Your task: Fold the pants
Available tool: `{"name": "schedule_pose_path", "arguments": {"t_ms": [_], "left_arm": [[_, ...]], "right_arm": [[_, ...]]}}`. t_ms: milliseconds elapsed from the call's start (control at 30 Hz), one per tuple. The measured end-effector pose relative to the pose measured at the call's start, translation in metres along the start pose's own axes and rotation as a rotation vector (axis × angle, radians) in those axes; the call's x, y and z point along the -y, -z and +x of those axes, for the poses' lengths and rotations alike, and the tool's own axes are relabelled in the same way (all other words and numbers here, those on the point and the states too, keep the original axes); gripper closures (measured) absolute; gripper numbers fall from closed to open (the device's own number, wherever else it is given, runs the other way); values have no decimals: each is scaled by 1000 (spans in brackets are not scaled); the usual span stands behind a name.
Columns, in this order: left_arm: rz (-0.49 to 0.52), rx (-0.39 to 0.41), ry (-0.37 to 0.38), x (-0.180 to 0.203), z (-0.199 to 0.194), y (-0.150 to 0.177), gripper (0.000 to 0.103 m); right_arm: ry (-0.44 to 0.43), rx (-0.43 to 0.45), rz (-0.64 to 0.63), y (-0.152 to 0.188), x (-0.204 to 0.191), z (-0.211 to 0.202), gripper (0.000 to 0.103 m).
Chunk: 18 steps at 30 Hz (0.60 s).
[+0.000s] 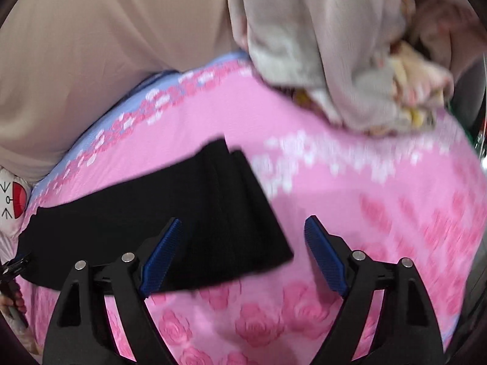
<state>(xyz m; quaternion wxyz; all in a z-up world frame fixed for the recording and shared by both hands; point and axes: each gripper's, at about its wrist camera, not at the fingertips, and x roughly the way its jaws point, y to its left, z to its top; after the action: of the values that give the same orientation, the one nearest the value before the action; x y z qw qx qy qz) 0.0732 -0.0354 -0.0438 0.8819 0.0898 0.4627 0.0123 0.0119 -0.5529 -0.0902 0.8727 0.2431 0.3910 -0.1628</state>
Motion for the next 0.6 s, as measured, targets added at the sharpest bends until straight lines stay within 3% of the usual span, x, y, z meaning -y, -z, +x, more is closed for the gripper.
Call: {"name": "schedule_pose_path", "arguments": {"t_ms": [67,167,233,267,367,500,600], "left_arm": [[9,-1,12,3,0,1,19],[19,12,28,3,-4,4,18],[12,15,35,-1,-6,6,18],[3,14,38,-5,-6,8,19],[-17,13,38,-19,-6,11,18],[-48,15,34,-41,-6,15,18],[-76,19,34,-58,-5,18,18]], "right_arm": [[14,18,-7,4,-3,1,23],[39,26,-2,4,-8,5,40],[72,24,-12,3,-13,7,71],[40,16,2,3,-12,7,77],[1,12,43,6,-15,7,81],[-160,39,134,1,-32,-4,81],[-262,62,131,-7,-63,-16,82]]}}
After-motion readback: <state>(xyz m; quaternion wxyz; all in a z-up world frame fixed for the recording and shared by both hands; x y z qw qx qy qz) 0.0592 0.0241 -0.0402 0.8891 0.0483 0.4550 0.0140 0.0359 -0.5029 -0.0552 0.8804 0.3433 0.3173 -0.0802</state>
